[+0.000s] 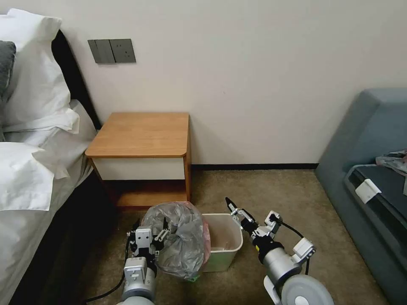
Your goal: Pick up the garbage bag from the table and place it over the trash can.
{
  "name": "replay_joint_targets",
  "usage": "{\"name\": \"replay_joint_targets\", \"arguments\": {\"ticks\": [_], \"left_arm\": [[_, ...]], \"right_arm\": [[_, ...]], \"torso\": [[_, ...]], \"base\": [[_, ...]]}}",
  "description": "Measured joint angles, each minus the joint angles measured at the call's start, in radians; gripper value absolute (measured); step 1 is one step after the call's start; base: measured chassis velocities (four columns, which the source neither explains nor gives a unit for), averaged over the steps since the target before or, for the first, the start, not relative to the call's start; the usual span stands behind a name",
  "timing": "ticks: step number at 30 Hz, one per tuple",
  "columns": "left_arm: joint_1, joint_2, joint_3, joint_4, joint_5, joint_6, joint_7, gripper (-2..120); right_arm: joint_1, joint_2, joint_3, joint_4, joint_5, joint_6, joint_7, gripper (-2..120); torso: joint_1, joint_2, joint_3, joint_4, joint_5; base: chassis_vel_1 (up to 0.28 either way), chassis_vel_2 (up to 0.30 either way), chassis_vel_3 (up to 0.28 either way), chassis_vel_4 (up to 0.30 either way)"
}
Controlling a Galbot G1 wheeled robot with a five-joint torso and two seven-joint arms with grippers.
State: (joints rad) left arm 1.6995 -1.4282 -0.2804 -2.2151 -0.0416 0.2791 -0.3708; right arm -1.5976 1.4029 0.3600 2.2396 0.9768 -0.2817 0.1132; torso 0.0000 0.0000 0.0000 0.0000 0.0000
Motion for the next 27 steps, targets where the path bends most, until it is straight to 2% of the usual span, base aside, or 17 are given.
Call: {"name": "replay_joint_targets", "arguments": {"ticks": [9,27], "left_arm": [[-0.029,-0.007,0.040,0.069,-0.024,0.022,-0.009,81],[-0.076,-0.011,0.049,0.122,-0.067,0.053,-0.010,81]], "right_arm": [[-0.010,0.013,0.004,-0.011,-0.007,0.017,-0.004,100],[-0.008,0.020,0.008,-0.029,-0.018,0.032,-0.004,100]], "torso": [[0.000,0.000,0.000,0.0000,0.0000],[0.000,0.000,0.000,0.0000,0.0000]], "base": [[0.000,0.000,0.000,0.000],[0.000,0.000,0.000,0.000]]}}
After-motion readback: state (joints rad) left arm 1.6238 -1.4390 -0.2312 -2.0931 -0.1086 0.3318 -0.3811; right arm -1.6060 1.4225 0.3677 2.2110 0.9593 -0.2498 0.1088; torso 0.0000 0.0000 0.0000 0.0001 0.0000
